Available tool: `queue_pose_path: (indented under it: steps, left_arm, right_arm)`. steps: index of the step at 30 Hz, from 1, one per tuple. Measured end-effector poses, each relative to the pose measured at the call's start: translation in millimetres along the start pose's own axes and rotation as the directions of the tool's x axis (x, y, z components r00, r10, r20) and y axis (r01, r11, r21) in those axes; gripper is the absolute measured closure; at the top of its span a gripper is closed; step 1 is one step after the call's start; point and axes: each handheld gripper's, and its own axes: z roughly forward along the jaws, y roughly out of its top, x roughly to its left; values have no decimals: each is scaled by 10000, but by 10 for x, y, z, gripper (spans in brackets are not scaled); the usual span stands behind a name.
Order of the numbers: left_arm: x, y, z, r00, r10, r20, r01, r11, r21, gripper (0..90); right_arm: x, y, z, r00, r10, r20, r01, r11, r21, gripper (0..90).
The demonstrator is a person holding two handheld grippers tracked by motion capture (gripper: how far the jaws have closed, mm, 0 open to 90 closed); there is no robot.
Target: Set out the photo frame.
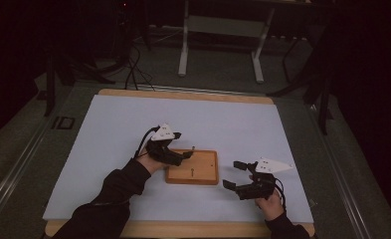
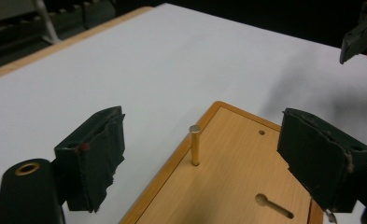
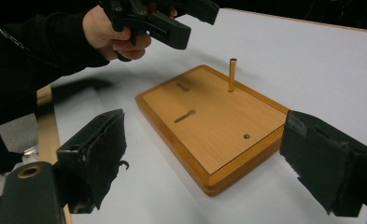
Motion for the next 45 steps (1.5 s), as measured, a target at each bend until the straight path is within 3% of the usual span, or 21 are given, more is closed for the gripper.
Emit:
queue_pose_path:
  steps: [11, 21, 25, 32, 36, 45]
  left_arm:
    - [42, 4, 191, 9994, -274, 234, 263, 9986, 457, 395]
    - [62, -33, 302, 9990, -369, 240, 344, 9945, 994, 534]
    - [66, -40, 345, 9986, -380, 381, 335, 9932, 1119, 556]
    - [85, -57, 396, 9990, -417, 173, 387, 9884, 1467, 609]
    - [97, -64, 438, 9986, -450, 287, 401, 9875, 1527, 655]
    - [82, -34, 451, 9981, -415, 466, 338, 9872, 1560, 746]
  right_arm:
    - [1, -10, 15, 10000, -86, -31, 86, 9999, 85, 143]
    - [3, -25, 47, 9998, -117, -142, 121, 9996, 256, 144]
    - [0, -28, 53, 9998, -110, -156, 114, 9996, 257, 144]
    - [-3, -35, 60, 9998, -122, -160, 127, 9994, 326, 146]
    - [-8, -38, 87, 9991, -30, -433, 50, 9990, 452, 153]
    - [5, -46, 120, 9990, -122, -439, 149, 9980, 611, 153]
